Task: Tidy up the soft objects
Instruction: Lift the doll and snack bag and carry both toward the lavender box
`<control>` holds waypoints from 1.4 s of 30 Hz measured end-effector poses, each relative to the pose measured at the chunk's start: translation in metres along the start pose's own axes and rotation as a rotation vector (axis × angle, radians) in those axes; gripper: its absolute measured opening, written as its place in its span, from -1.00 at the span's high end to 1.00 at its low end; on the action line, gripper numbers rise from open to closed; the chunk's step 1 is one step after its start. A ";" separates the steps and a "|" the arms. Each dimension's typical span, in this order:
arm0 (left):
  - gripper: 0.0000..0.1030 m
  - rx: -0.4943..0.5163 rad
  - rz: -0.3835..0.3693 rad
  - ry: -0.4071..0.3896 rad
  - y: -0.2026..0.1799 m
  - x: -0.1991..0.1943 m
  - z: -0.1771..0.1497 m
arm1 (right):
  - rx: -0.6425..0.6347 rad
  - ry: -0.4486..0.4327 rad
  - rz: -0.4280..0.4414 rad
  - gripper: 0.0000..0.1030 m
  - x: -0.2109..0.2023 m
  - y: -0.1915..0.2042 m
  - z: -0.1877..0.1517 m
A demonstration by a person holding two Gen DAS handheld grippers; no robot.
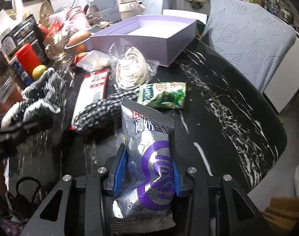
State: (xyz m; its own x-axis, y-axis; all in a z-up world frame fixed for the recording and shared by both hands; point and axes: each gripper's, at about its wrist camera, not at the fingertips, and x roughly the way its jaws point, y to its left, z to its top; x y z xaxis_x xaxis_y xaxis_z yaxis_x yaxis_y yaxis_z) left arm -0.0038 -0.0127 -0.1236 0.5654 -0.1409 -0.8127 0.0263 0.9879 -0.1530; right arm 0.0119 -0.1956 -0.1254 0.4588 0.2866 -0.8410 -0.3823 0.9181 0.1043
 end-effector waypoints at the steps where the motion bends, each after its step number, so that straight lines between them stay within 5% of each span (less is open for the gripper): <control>1: -0.06 -0.001 0.004 0.003 0.001 0.001 -0.004 | -0.009 -0.001 0.000 0.24 -0.001 0.002 -0.001; 9: -0.11 -0.092 -0.010 0.038 0.017 0.016 -0.015 | -0.043 0.008 0.004 0.24 0.000 0.012 0.000; 14: -0.29 -0.070 0.049 0.016 0.014 0.021 -0.012 | -0.051 0.015 0.009 0.22 0.003 0.015 0.001; 17: -0.38 -0.050 0.094 0.009 0.010 0.025 -0.010 | -0.048 0.020 0.013 0.05 0.005 0.015 0.001; 26: -0.29 -0.011 0.177 -0.023 0.007 0.029 -0.010 | -0.055 -0.001 0.004 0.02 0.005 0.018 -0.002; 31: -0.03 -0.020 0.142 -0.035 0.007 0.024 -0.012 | -0.054 -0.024 0.012 0.24 0.003 0.015 -0.004; 42: -0.02 0.035 0.077 -0.082 -0.025 -0.004 -0.015 | -0.025 -0.035 0.133 0.26 -0.010 0.017 -0.014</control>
State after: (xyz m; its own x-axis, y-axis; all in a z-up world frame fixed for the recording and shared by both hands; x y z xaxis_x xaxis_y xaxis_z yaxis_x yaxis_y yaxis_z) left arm -0.0195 -0.0379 -0.1253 0.6322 -0.0600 -0.7725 0.0079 0.9974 -0.0711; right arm -0.0100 -0.1870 -0.1228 0.4300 0.4149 -0.8019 -0.4609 0.8646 0.2001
